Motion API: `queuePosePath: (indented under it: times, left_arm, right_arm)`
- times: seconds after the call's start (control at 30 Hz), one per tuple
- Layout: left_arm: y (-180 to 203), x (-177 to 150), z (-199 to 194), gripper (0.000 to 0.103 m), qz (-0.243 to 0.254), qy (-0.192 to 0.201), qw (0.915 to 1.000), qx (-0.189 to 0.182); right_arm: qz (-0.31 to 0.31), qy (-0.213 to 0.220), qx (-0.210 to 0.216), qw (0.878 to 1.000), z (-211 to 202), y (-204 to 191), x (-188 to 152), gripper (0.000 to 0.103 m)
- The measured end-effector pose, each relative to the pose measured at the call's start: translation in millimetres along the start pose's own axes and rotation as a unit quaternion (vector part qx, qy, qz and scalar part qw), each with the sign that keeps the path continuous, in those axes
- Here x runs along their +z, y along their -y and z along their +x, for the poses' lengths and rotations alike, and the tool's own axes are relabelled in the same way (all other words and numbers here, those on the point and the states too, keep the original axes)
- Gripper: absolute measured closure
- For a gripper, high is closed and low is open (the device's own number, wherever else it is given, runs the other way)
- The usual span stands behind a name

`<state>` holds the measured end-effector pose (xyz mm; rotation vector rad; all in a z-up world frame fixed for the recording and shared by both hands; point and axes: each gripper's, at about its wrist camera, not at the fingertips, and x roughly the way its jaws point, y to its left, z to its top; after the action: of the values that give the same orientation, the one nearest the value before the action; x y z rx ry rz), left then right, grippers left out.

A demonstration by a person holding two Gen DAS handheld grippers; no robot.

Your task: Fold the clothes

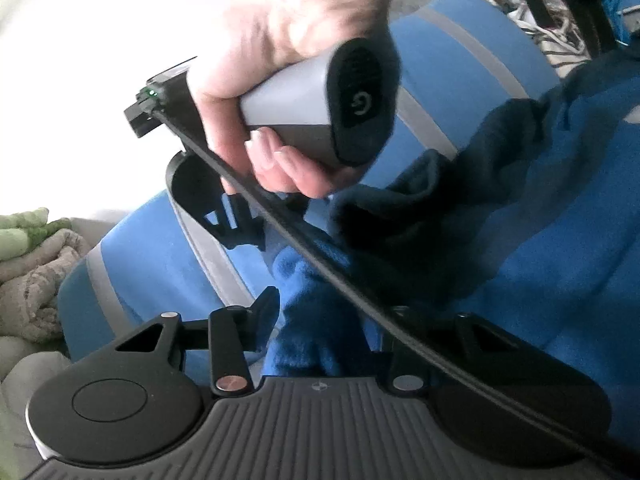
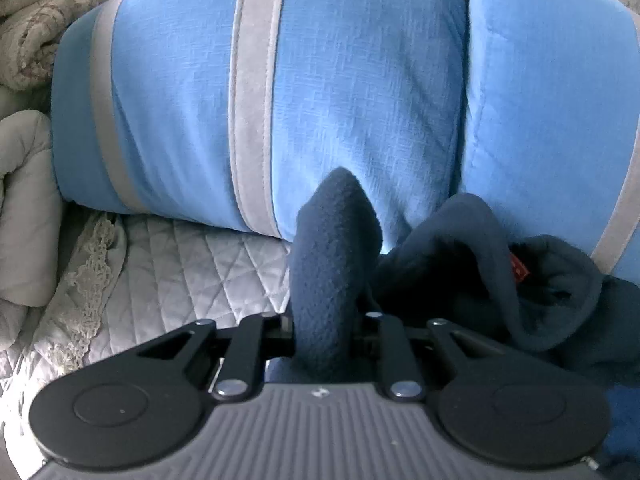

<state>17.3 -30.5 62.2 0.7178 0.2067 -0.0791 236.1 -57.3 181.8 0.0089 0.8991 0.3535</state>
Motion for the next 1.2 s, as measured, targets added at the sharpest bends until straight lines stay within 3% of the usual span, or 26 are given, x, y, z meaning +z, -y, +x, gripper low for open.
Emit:
queuePosePath:
  times: [0.3, 0.43, 0.9, 1.0, 1.2]
  left_arm:
    - [-4, 0, 7, 0.061, -0.014, -0.028, 0.9995, 0.002]
    - [-9, -3, 10, 0.065, -0.022, -0.041, 0.9989, -0.001]
    - [-17, -4, 23, 0.068, -0.048, -0.082, 0.9951, -0.028]
    - [-23, -4, 25, 0.080, -0.074, -0.099, 0.9913, -0.044]
    - [-28, -6, 26, 0.084, -0.102, -0.120, 0.9860, -0.056]
  right_arm:
    - [-0.001, 0.000, 0.000, 1.000, -1, 0, 0, 0.083]
    - [0.004, -0.001, -0.001, 1.000, -1, 2, 0, 0.084]
    - [0.016, -0.009, 0.008, 1.000, 7, 7, -2, 0.085]
    - [0.024, -0.012, 0.012, 1.000, 7, 10, -1, 0.085]
    - [0.057, -0.022, 0.024, 0.998, 13, 18, 5, 0.086]
